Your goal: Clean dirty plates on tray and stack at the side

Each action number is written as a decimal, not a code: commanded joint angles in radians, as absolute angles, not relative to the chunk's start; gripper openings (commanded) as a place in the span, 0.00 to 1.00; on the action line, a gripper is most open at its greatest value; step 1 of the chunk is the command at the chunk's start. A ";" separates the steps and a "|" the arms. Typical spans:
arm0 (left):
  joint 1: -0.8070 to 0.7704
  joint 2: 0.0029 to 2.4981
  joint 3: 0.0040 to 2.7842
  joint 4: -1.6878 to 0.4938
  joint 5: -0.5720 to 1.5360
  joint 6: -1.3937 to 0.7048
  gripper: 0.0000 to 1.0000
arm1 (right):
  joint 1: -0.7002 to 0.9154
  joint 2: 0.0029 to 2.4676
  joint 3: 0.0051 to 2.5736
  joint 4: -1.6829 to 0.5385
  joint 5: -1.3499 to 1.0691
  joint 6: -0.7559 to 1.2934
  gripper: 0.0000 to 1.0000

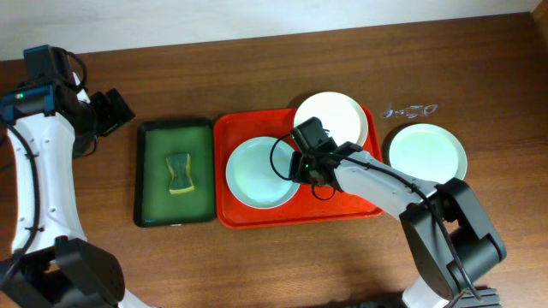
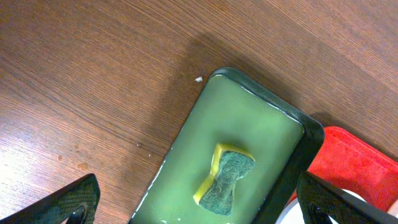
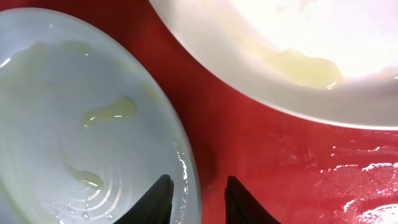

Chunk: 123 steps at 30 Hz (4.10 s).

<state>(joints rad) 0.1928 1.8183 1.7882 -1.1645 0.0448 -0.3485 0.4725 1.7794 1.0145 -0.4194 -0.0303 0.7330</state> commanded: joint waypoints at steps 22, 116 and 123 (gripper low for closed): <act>0.195 1.802 1.802 -1.169 0.060 -0.352 0.99 | 0.469 1.785 1.057 -0.488 -0.098 0.737 0.04; 0.195 1.802 1.802 -1.169 0.060 -0.352 0.99 | 1.045 1.774 1.320 0.120 0.826 -0.159 0.04; 0.195 1.802 1.802 -1.168 0.060 -0.352 0.99 | 0.915 1.771 1.320 -0.171 0.468 0.360 0.04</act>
